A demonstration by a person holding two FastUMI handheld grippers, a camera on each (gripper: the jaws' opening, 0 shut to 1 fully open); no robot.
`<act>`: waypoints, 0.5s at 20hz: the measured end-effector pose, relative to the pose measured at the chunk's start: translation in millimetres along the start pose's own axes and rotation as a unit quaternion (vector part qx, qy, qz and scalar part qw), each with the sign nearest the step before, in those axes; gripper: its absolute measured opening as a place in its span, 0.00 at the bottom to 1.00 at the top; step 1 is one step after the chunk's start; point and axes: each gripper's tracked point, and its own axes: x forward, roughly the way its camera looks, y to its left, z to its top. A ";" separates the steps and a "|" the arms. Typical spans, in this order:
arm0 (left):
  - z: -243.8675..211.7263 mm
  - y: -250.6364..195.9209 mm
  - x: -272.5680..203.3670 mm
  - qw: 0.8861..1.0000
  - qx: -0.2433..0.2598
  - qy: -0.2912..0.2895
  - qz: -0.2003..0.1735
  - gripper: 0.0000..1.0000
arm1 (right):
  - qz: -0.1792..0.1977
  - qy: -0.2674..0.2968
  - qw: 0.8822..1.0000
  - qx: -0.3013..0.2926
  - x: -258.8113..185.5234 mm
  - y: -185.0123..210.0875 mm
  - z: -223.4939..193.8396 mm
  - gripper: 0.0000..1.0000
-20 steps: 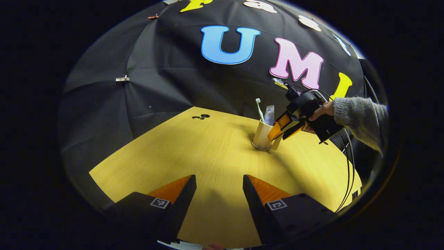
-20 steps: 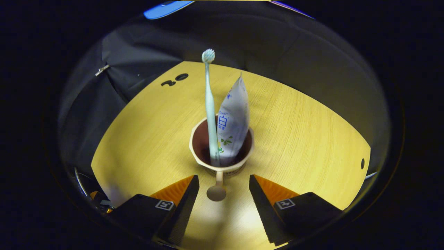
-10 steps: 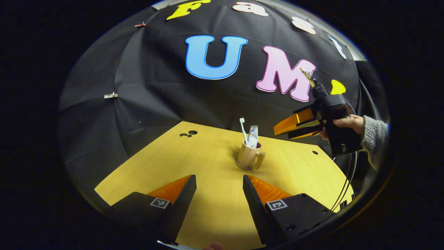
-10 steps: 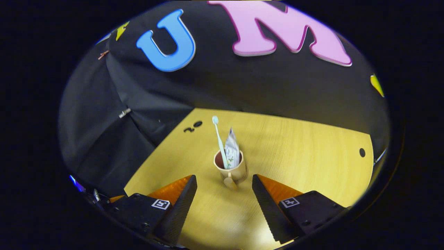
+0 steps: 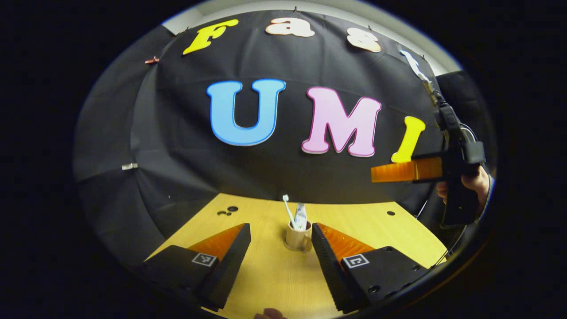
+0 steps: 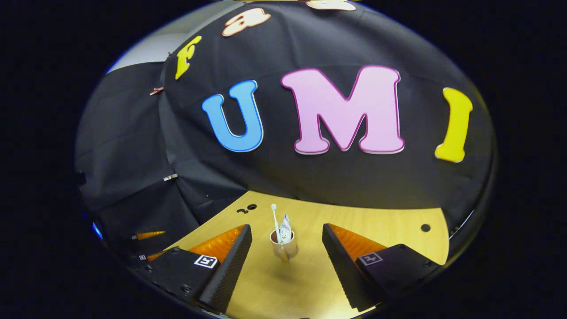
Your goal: Put the toothbrush and toothpaste on the desktop into the cup, then pick up the cup and place it on the coaster on the desktop.
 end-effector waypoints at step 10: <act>86.6 -66.2 -27.0 0.991 0.066 -0.110 -0.038 0.94 | -0.038 -0.086 0.995 -0.035 -78.7 -12.2 46.1 0.98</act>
